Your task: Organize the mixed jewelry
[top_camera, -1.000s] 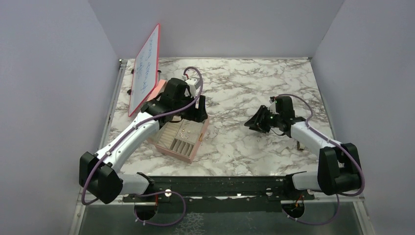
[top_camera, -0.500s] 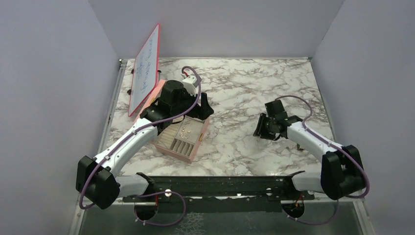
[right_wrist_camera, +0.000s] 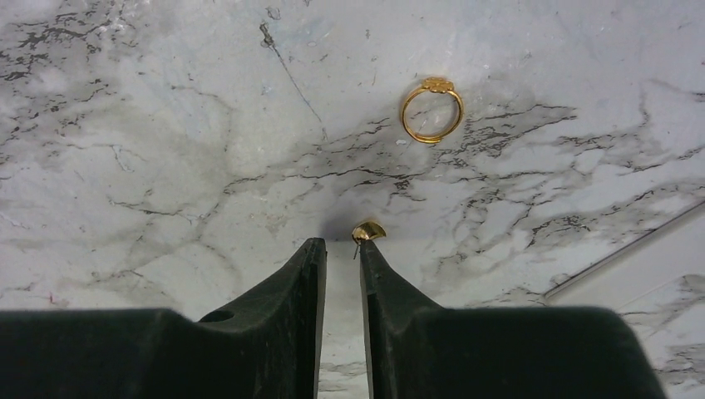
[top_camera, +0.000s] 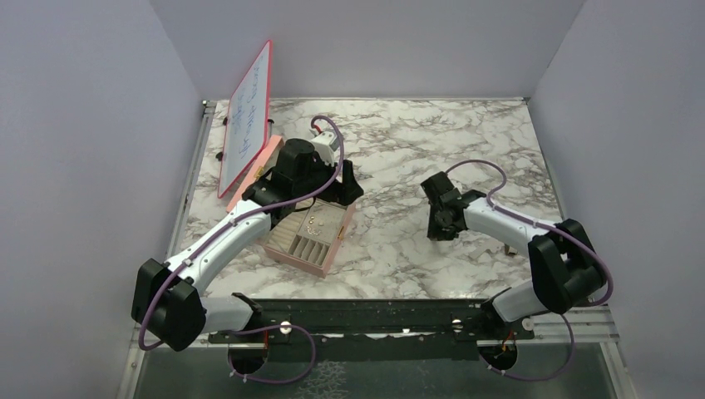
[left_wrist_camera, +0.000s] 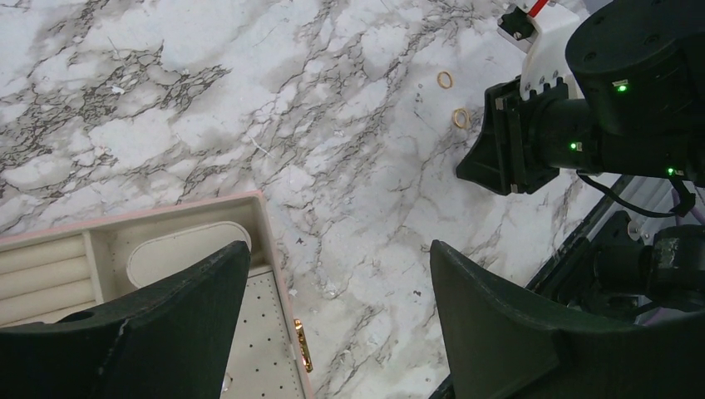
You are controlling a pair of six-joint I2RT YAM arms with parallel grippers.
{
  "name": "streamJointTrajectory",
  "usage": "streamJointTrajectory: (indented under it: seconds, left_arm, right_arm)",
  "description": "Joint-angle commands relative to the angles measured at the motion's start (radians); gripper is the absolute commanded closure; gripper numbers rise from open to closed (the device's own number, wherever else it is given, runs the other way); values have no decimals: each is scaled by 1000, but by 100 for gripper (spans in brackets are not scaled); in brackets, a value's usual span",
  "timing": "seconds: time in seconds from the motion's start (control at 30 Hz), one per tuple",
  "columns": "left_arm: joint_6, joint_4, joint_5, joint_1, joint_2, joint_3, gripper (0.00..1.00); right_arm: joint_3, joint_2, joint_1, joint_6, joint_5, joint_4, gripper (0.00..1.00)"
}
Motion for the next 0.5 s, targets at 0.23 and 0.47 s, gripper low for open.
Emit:
streamJointTrajectory:
  seconds: [0.23,0.47]
  left_arm:
    - [0,29,19,1,-3,-18,20]
    - [-12,34,28,1,3,-25,20]
  right_arm:
    - [62,50,13,26,95,-41,88]
    - [62,51,14,27,88,-44,99]
